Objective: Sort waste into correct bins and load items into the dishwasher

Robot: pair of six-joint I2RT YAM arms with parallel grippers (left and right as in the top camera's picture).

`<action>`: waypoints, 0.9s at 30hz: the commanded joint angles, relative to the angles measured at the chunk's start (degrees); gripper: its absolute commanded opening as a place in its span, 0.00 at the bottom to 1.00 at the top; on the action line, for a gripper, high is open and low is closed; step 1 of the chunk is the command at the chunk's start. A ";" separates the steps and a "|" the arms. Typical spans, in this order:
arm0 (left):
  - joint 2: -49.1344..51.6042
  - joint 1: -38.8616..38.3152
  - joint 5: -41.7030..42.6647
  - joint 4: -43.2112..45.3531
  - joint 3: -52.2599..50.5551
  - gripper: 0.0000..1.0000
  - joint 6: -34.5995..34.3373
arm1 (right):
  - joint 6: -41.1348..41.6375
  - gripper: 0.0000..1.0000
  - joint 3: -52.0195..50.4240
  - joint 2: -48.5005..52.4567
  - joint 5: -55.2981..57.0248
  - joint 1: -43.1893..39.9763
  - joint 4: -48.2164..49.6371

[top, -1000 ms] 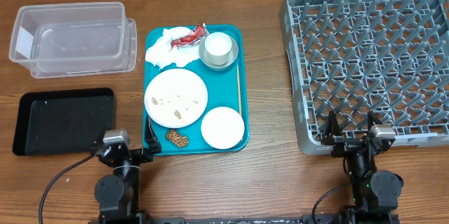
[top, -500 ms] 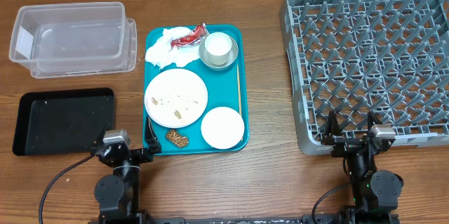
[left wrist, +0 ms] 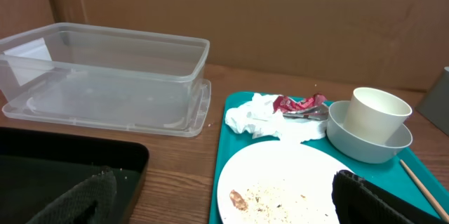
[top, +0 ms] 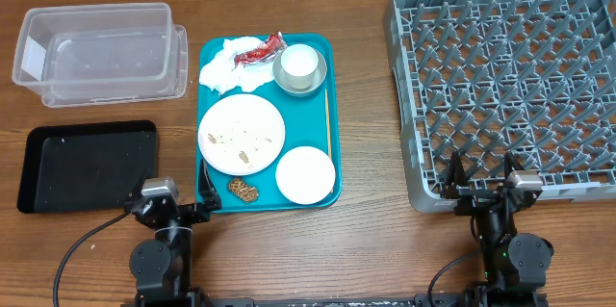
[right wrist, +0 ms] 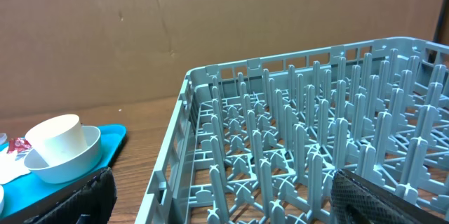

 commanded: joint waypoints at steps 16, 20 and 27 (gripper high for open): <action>-0.74 0.15 44.70 2.16 -0.31 1.00 -41.48 | 0.39 1.00 -0.59 -0.63 0.31 -0.28 0.22; -0.74 0.20 44.74 3.78 -0.31 1.00 -50.93 | 0.39 1.00 -0.59 -0.63 0.31 -0.28 0.22; -0.74 0.20 49.31 16.92 0.57 1.00 -51.45 | 0.39 1.00 -0.59 -0.63 0.31 -0.28 0.22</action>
